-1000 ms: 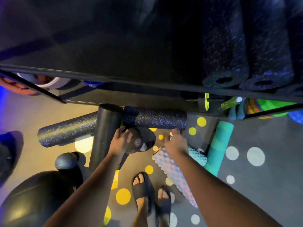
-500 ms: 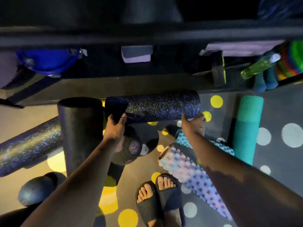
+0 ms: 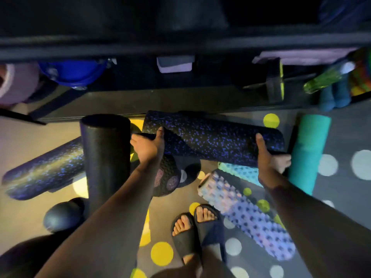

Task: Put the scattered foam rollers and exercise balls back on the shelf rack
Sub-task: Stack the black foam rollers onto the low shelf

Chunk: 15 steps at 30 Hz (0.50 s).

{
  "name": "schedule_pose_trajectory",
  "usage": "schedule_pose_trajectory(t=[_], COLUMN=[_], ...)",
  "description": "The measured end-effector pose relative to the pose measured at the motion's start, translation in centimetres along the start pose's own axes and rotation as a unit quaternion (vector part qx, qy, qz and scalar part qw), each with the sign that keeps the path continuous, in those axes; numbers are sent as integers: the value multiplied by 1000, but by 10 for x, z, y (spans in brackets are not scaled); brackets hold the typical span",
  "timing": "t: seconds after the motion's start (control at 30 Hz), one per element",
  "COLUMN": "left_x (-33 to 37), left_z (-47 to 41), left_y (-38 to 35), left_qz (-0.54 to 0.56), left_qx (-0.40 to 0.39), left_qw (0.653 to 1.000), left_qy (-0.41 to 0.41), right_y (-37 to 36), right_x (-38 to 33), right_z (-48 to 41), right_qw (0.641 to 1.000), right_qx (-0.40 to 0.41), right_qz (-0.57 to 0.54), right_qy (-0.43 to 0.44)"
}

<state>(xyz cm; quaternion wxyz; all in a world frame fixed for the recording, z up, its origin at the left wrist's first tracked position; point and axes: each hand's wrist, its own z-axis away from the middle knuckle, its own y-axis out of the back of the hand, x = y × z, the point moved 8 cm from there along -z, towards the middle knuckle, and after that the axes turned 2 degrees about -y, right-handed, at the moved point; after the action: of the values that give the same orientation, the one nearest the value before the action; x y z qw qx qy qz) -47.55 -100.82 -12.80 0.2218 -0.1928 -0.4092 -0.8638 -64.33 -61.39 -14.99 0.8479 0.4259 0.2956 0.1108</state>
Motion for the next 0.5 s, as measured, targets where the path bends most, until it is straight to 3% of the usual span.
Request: schedule_pose_trajectory(t=[0.13,0.27,0.37,0.5], left_x=[47,71,71,55], left_z=[96,160,176,186], left_y=[49,131,199,294], left_qz=[57,109,109,148], left_qx=[-37,5,27,102], left_qw=[998,994,994,984], left_qy=[-7,9,2,10], right_y=[122,206,216,196], right_x=[-7,-37,-67,-121], right_z=[48,104,147,216], right_qw=[999,999,1000,991], right_qx=[24,31,-16,-86], right_qz=[-15,-1,23,36], right_qy=[-35,-27,-4,92])
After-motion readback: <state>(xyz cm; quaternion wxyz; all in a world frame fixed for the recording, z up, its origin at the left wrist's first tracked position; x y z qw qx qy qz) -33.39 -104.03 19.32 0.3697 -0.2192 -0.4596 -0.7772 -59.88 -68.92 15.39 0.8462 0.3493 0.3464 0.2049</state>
